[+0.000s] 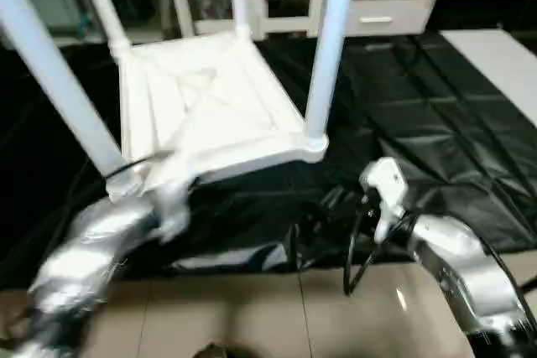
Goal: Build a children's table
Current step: Rotate leg to tighten, then rotate table base
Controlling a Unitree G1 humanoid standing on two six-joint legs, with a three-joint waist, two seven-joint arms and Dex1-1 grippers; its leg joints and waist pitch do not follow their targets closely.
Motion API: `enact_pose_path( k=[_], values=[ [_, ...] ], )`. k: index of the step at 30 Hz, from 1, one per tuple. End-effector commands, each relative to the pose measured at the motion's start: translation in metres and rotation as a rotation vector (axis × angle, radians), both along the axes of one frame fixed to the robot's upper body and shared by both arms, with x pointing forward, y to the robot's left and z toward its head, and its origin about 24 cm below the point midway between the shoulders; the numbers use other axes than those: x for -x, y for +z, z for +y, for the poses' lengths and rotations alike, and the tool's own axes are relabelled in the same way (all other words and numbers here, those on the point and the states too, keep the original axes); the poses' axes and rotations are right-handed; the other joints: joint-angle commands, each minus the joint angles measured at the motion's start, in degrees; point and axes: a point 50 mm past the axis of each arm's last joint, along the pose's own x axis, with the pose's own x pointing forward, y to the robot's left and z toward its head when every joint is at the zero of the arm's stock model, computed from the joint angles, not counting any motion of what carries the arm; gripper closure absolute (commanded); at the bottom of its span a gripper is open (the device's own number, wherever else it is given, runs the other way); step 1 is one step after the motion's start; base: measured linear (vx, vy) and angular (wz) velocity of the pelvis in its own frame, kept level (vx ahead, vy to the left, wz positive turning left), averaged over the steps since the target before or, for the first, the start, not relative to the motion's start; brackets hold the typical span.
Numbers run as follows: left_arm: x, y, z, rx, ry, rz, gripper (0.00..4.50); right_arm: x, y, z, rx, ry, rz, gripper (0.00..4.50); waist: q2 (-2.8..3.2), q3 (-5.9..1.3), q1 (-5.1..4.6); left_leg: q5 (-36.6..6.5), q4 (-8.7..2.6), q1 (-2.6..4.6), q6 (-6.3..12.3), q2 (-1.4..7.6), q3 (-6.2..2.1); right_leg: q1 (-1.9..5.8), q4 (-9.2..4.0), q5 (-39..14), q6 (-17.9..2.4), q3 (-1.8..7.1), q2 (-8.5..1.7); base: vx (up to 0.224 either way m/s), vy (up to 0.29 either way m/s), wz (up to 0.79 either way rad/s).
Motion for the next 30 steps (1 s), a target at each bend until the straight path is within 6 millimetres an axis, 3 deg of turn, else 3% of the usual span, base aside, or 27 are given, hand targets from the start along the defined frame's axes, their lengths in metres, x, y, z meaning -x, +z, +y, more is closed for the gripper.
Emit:
enact_pose_path(
  k=[1, 3, 4, 5, 7, 8, 11, 14, 15, 16, 17, 18, 19, 20, 21, 22, 23, 24, 25, 26, 27, 28, 29, 30],
  values=[
    [0.007, 0.016, 0.023, 0.019, 0.040, -0.052, 2.39, -0.006, 0.008, 0.005, -0.022, 0.027, -0.042, 0.53, 0.37, -3.54, 0.04, -28.9, -4.28, 2.12, -1.39, 0.37, 0.16, 1.11, -4.00, -22.6, -10.4, 0.72, 0.04, 0.000, 0.000, 0.00],
    [0.012, 0.019, 0.034, 0.022, 0.073, -0.061, 2.34, -0.008, 0.010, 0.006, -0.028, 0.027, -0.050, 0.53, 0.32, -3.35, 0.40, -30.9, -4.56, 2.23, -2.37, 0.36, 0.13, 0.98, -4.13, -24.0, -9.7, 0.78, 0.13, 0.000, 0.000, 0.00],
    [0.016, 0.022, 0.050, 0.008, 0.117, -0.066, 2.35, -0.008, 0.011, 0.007, -0.038, 0.030, -0.050, 0.53, -0.07, -3.20, 0.25, -31.5, -4.65, 2.31, -2.39, 0.38, 0.23, 0.86, -4.43, -24.8, -9.3, 0.83, 0.27, 0.000, 0.000, 0.00],
    [0.022, 0.025, 0.074, -0.017, 0.184, -0.065, 2.22, -0.005, 0.012, 0.011, -0.073, 0.062, -0.023, 0.53, 0.21, -3.07, 0.37, -32.6, -4.69, 2.44, -2.73, 0.28, 0.08, 0.78, -4.56, -26.6, -8.7, 0.88, 0.11, 0.000, 0.000, 0.00],
    [0.024, 0.027, 0.084, -0.029, 0.219, -0.071, 1.94, -0.002, 0.011, 0.012, -0.076, 0.085, -0.005, 0.53, 0.46, -2.97, 0.14, -34.4, -4.93, 2.24, -3.20, 0.12, -0.27, 0.96, -4.65, -29.3, -7.3, 0.75, 0.11, 0.000, 0.000, 0.00],
    [0.026, 0.030, 0.091, -0.035, 0.254, -0.081, 1.92, 0.002, 0.008, 0.013, -0.070, 0.119, 0.014, 0.53, 0.31, -2.95, 0.26, -35.5, -4.94, 2.58, -3.40, 0.16, -0.37, 0.70, -4.99, -30.3, -6.7, 0.78, 0.10, 0.000, 0.000, 0.00],
    [0.026, 0.036, 0.103, -0.038, 0.322, -0.111, 1.76, 0.007, 0.002, 0.013, -0.049, 0.164, 0.037, 0.53, -0.19, -2.82, 0.39, -36.9, -5.08, 2.39, -3.36, 0.19, -0.54, 0.65, -5.22, -32.6, -5.9, 0.79, -0.10, 0.000, 0.000, 0.00],
    [0.017, 0.047, 0.112, -0.043, 0.435, -0.168, 1.51, 0.006, 0.000, 0.010, -0.050, 0.149, 0.032, 0.53, 0.06, -2.76, 0.49, -38.4, -5.09, 2.50, -3.75, 0.05, -0.79, 0.42, -5.47, -35.1, -5.1, 0.50, -0.13, 0.000, 0.000, 0.00],
    [0.007, 0.051, 0.115, -0.063, 0.513, -0.219, 1.51, 0.004, 0.001, 0.010, -0.057, 0.141, 0.024, 0.53, 0.36, -2.61, 0.48, -40.2, -5.08, 2.89, -4.12, 0.02, -0.89, 0.15, -5.89, -36.0, -4.8, 0.29, 0.02, -0.056, -0.003, 0.01],
    [0.006, 0.052, 0.115, -0.066, 0.525, -0.227, 1.30, 0.004, 0.001, 0.010, -0.058, 0.141, 0.023, 0.53, 0.27, -2.59, 0.44, -40.7, -4.99, 3.06, -4.25, -0.02, -0.98, 0.15, -6.05, -36.4, -4.6, 0.12, 0.00, -0.067, -0.004, 0.00],
    [0.001, 0.054, 0.115, -0.081, 0.545, -0.255, 1.30, 0.003, 0.002, 0.010, -0.059, 0.140, 0.019, 0.53, 0.69, -2.47, 0.33, -41.9, -5.10, 3.02, -4.45, -0.06, -1.33, 0.51, -6.19, -37.6, -4.4, -0.27, -0.14, -0.067, -0.004, 0.00],
    [-0.002, 0.055, 0.115, -0.090, 0.555, -0.274, 1.09, 0.003, 0.002, 0.011, -0.060, 0.140, 0.018, 0.53, 0.65, -2.16, -0.03, -44.3, -5.43, 3.21, -4.54, 0.02, -1.60, 0.75, -6.76, -38.9, -3.8, -1.24, 0.33, -0.077, 0.006, -0.06],
    [-0.006, 0.055, 0.114, -0.097, 0.562, -0.287, 1.06, 0.002, 0.003, 0.011, -0.058, 0.136, 0.010, 0.53, 0.98, -2.19, -0.12, -45.0, -5.64, 3.05, -4.46, 0.07, -1.83, 1.40, -6.65, -38.8, -3.7, -1.57, 0.22, -0.060, 0.009, -0.10],
    [-0.011, 0.056, 0.115, -0.121, 0.587, -0.309, 1.03, 0.001, 0.003, 0.011, -0.058, 0.135, 0.007, 0.53, 1.39, -1.72, -0.11, -47.8, -6.69, 3.00, -4.46, 0.38, -1.90, 1.73, -6.94, -39.4, -3.4, -2.56, 0.91, -0.060, 0.009, -0.10],
    [-0.013, 0.056, 0.116, -0.138, 0.604, -0.322, 0.94, 0.001, 0.003, 0.011, -0.058, 0.134, 0.005, 0.53, 1.84, -1.75, -0.13, -50.1, -7.82, 2.43, -4.28, 0.85, -1.75, 3.33, -5.58, -37.0, -3.8, -3.84, 1.41, 0.000, 0.000, 0.00],
    [-0.017, 0.057, 0.114, -0.136, 0.612, -0.336, 0.82, 0.002, 0.003, 0.011, -0.059, 0.130, 0.000, 0.53, 2.15, -1.57, 0.23, -52.1, -9.95, 0.64, -4.07, 1.53, -1.28, 5.07, -2.62, -33.4, -4.4, -4.24, 2.21, -0.135, -0.003, -0.05],
    [-0.019, 0.058, 0.112, -0.131, 0.616, -0.345, 0.82, 0.002, 0.003, 0.011, -0.059, 0.127, -0.002, 0.53, 4.24, -1.88, 5.86, -57.3, -14.10, -6.69, -5.89, 1.64, 2.69, 9.32, 9.21, -19.5, -6.6, -4.49, 3.46, -0.135, -0.003, -0.05],
    [-0.023, 0.058, 0.108, -0.107, 0.616, -0.346, 0.67, 0.003, 0.003, 0.011, -0.062, 0.122, -0.003, 0.53, 2.20, -2.82, 6.08, -44.8, -11.84, -3.34, -3.87, 1.35, 4.62, 7.24, 10.16, -28.7, -4.5, 0.34, 2.78, -0.111, -0.051, 0.04],
    [-0.026, 0.059, 0.105, -0.091, 0.617, -0.346, 0.67, 0.004, 0.003, 0.011, -0.065, 0.119, -0.003, 0.53, -1.49, -3.55, 4.75, -34.6, -5.33, 3.12, -4.14, 0.98, 3.08, 2.32, 3.26, -43.9, -0.7, 2.54, -0.37, 0.068, -0.140, 0.06],
    [-0.026, 0.059, 0.105, -0.091, 0.617, -0.346, 0.60, 0.004, 0.003, 0.011, -0.065, 0.119, -0.003, 0.53, -1.70, -1.65, 4.31, -10.8, 5.20, 4.66, 0.01, -1.20, -2.33, -1.57, -8.10, -61.5, -4.8, 7.22, -7.30, 0.068, -0.140, 0.06],
    [-0.028, 0.059, 0.103, -0.082, 0.618, -0.345, 0.50, 0.004, 0.003, 0.011, -0.066, 0.117, -0.003, 0.53, -1.09, -2.05, 6.70, -3.5, 2.27, 0.57, 0.66, -0.68, -3.85, 3.10, -4.99, -51.3, -6.4, 6.40, -5.28, 0.114, -0.100, -0.05],
    [-0.036, 0.058, 0.097, -0.072, 0.619, -0.350, 0.38, 0.006, 0.003, 0.010, -0.065, 0.105, -0.004, 0.53, 0.06, -2.76, 7.28, -6.3, -0.01, 1.56, -0.98, 0.63, -3.58, 2.82, -3.50, -43.0, -7.5, 5.13, -3.79, 0.000, 0.000, 0.00],
    [-0.046, 0.058, 0.090, -0.064, 0.644, -0.363, 0.29, 0.007, 0.003, 0.009, -0.066, 0.095, -0.006, 0.53, 2.20, -3.64, 7.04, -17.6, -1.10, 4.65, -4.29, 1.12, -2.58, -0.05, -1.42, -24.5, -10.0, 3.38, 0.34, 0.000, 0.000, 0.00],
    [-0.058, 0.059, 0.081, -0.048, 0.667, -0.377, 0.26, 0.010, 0.004, 0.009, -0.069, 0.087, -0.007, 0.53, 2.60, -3.13, 6.30, -30.0, -2.05, 5.16, -5.67, 1.08, -1.89, -0.11, -1.39, -20.9, -12.2, 2.76, 1.49, -0.114, -0.021, 0.44]
  ],
)
